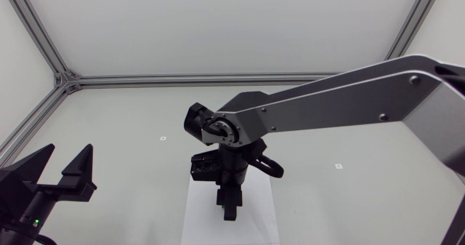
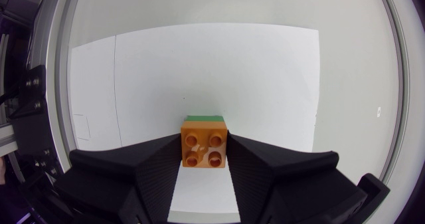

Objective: Pick up the orange 2x2 brick with the right arm and stack it on top of the green 2x2 brick in the center

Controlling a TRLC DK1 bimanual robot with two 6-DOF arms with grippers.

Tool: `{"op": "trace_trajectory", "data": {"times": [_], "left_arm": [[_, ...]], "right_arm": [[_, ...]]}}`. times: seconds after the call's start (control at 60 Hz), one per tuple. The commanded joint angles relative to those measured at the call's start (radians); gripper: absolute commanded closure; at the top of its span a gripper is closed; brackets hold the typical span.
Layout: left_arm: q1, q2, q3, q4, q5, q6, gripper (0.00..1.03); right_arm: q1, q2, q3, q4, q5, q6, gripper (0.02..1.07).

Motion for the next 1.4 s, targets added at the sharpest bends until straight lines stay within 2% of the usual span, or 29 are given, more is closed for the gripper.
{"op": "trace_trajectory", "data": {"times": [0.0,1.383], "left_arm": [[0.007,-0.008,-0.041,-0.014,0.004,0.013,0.04],[0.007,-0.008,-0.041,-0.015,0.004,0.013,0.04]], "right_arm": [[-0.006,0.034,-0.022,0.004,0.009,0.007,0.60],[0.000,0.022,-0.028,-0.003,0.002,-0.015,0.60]]}}
